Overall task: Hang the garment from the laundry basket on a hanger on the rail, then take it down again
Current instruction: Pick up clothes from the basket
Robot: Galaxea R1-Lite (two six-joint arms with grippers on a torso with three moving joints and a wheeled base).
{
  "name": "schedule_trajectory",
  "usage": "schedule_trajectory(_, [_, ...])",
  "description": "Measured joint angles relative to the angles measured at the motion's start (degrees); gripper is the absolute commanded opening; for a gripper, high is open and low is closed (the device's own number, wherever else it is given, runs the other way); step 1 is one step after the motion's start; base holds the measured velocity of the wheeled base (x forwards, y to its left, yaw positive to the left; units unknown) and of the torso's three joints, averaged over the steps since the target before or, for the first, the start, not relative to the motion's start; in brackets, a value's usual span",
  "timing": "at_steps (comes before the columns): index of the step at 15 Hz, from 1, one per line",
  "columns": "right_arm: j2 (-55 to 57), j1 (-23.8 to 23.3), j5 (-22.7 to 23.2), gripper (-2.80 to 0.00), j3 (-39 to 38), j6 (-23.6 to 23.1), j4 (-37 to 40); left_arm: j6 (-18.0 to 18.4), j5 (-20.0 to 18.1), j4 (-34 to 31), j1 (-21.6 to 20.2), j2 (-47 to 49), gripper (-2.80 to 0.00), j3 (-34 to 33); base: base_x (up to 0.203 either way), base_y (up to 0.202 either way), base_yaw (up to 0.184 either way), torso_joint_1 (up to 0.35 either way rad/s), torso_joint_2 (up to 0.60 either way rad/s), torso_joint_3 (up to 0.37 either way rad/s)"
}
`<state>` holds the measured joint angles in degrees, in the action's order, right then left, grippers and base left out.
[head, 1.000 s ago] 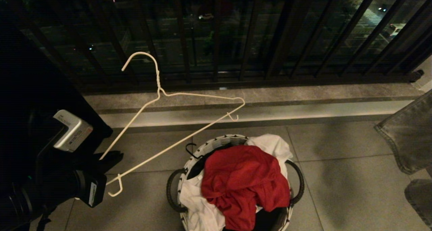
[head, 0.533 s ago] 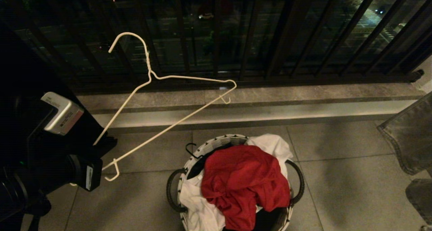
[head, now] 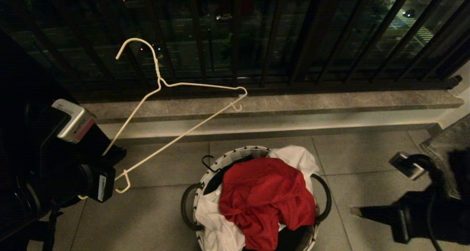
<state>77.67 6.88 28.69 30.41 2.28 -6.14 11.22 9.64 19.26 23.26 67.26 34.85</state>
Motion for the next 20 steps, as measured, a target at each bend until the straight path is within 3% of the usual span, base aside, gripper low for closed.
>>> schedule_trajectory(1, [5.21,1.7,0.41,0.0,1.11,2.03,-4.01,0.05,0.25,-0.05,0.0,0.23,-2.8,0.77,0.0,0.0,0.0,0.0,0.0,0.0])
schedule_trajectory(3, [12.7,5.07,-0.11,0.0,4.51,6.59,-10.17,0.05,0.68,-0.06,0.05,0.72,-2.8,2.52,0.0,0.0,0.0,0.0,0.0,0.0])
schedule_trajectory(5, [16.72,7.8,-2.23,0.0,8.08,12.64,-11.63,0.22,0.96,-0.06,0.05,1.03,-2.8,3.61,0.0,0.0,0.0,0.0,0.0,0.0])
schedule_trajectory(10, [22.9,15.29,-16.7,0.0,14.58,20.5,-11.27,0.63,1.22,-0.13,0.11,1.29,-2.8,5.26,0.0,0.0,0.0,0.0,0.0,0.0])
schedule_trajectory(15, [26.69,17.55,-23.69,0.0,16.76,20.87,-11.17,1.52,1.35,0.05,0.17,2.02,-2.8,6.0,0.0,0.0,0.0,0.0,0.0,0.0])
schedule_trajectory(18, [29.44,19.79,-25.6,0.0,18.32,20.95,-11.41,1.59,1.62,0.11,0.22,2.17,-2.8,6.64,0.0,0.0,0.0,0.0,0.0,0.0])
schedule_trajectory(19, [30.28,20.12,-25.94,-2.8,18.73,20.93,-11.43,1.59,1.63,0.22,0.22,2.17,-2.8,6.74,0.0,0.0,0.0,0.0,0.0,0.0])
schedule_trajectory(20, [30.84,20.28,-26.08,-2.8,18.89,20.91,-11.41,1.59,1.62,0.2,0.2,2.19,-2.8,6.74,0.0,0.0,0.0,0.0,0.0,0.0])
